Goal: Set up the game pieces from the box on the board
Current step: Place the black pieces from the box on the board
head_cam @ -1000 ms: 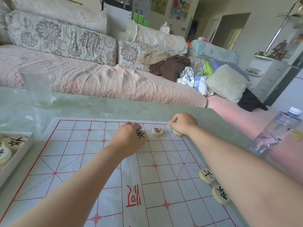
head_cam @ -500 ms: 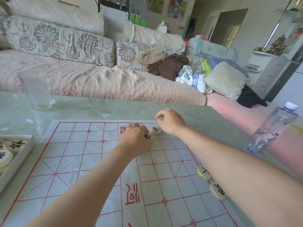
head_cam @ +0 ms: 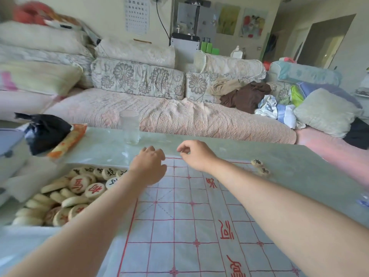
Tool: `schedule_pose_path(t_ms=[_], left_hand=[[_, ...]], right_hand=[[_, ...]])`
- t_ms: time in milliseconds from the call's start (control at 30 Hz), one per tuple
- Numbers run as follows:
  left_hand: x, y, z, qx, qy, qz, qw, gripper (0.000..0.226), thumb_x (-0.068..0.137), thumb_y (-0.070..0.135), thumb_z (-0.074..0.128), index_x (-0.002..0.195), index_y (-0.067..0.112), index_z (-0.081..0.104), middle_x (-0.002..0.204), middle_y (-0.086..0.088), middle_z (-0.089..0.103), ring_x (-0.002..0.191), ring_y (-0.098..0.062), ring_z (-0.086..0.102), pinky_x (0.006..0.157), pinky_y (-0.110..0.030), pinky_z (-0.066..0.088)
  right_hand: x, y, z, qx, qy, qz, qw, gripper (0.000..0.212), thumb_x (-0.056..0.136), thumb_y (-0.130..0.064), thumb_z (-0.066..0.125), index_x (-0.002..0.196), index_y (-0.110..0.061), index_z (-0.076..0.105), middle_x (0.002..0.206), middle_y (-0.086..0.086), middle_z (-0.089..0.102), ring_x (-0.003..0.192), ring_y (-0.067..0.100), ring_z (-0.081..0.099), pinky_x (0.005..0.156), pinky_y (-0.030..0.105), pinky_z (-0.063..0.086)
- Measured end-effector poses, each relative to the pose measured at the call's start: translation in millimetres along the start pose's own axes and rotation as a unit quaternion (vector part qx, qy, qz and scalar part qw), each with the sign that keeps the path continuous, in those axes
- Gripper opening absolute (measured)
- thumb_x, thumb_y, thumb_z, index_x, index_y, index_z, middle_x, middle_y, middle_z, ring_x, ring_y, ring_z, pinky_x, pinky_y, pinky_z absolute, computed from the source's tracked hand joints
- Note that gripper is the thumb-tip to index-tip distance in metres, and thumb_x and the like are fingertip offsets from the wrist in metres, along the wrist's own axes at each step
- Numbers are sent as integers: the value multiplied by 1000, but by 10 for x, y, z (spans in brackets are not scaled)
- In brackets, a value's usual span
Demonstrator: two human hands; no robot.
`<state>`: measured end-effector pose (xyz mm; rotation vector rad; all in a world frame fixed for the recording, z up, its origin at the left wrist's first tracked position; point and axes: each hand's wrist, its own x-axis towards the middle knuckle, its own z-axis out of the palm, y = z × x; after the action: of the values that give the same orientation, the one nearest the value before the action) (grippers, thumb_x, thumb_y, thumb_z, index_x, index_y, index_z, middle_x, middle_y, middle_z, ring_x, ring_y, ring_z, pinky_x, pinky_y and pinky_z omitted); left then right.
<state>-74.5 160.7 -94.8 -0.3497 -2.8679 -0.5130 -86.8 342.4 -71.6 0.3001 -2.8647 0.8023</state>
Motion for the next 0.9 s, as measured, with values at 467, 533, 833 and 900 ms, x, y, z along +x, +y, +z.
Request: schedule_pose_path(t_ms=[467, 533, 833, 900], left_hand=[[-736, -1424, -723, 76, -55, -64, 994, 37, 90, 27, 47, 125, 27, 57, 123, -5, 52, 118, -25, 46, 97, -37, 41], [-789, -1489, -752, 77, -65, -59, 993, 36, 90, 28, 48, 125, 28, 58, 123, -5, 52, 119, -25, 45, 98, -37, 41], [-778, -1348, -745, 83, -72, -56, 992, 35, 92, 30, 47, 125, 23, 56, 122, -4, 59, 114, -25, 49, 88, -34, 42], [-737, -1233, -755, 24, -71, -89, 993, 37, 95, 30, 46, 130, 20, 53, 124, -5, 61, 109, -25, 56, 82, -33, 46]], right_hand=[[-50, -1472, 982, -82, -164, -73, 980, 40, 85, -18, 58, 124, -29, 65, 125, 0, 63, 113, 22, 59, 91, 32, 50], [-77, -1560, 1036, -119, -185, -68, 973, 48, 80, -26, 62, 127, -33, 61, 127, -1, 59, 114, 22, 59, 91, 33, 51], [-97, -1561, 1088, -150, -168, -88, 970, 50, 78, -37, 70, 126, -30, 57, 126, 1, 49, 114, 23, 58, 93, 37, 50], [-97, -1547, 1049, -97, -137, -93, 981, 56, 79, -29, 71, 132, -30, 53, 127, 0, 47, 114, 20, 56, 92, 34, 48]])
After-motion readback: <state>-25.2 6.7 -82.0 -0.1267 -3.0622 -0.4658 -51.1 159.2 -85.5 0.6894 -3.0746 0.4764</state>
